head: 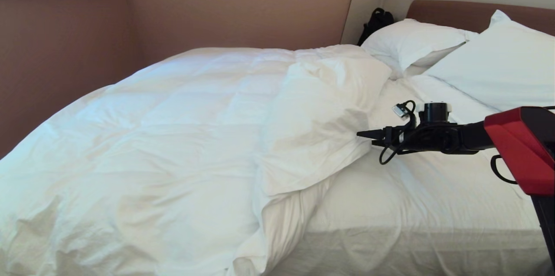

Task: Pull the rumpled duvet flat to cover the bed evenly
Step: Flatten the corners of the folded blanket

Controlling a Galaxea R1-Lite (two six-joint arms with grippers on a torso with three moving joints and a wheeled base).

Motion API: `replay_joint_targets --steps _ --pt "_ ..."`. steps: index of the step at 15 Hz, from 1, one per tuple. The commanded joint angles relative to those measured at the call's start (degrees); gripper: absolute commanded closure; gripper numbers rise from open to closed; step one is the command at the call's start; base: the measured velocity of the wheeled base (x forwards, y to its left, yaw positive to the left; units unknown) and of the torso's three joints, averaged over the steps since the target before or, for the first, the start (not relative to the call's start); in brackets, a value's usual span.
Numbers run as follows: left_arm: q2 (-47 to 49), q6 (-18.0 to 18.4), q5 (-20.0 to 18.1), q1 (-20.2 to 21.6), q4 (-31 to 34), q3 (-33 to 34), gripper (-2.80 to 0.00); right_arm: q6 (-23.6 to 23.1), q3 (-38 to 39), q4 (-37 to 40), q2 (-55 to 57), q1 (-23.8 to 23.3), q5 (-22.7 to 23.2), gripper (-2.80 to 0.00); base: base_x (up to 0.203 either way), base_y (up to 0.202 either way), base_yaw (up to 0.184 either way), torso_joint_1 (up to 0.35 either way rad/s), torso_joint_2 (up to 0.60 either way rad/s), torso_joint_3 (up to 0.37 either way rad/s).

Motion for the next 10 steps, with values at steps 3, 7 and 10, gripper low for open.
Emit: replay_joint_targets --steps 3,7,10 --pt "0.02 -0.01 -0.02 0.02 0.0 0.0 0.0 0.09 0.48 0.1 -0.6 1.57 -0.11 -2.8 0.0 0.0 0.0 0.0 0.0 0.0" --pt "0.02 -0.01 -0.02 0.02 0.0 0.0 0.0 0.13 0.42 1.12 -0.69 2.99 -0.71 -2.8 0.0 0.0 0.0 0.0 0.0 0.0" --pt "0.02 -0.01 -0.02 0.02 0.0 0.0 0.0 -0.03 0.27 1.42 -0.24 4.14 -6.49 -2.8 0.0 0.0 0.0 0.0 0.0 0.0"
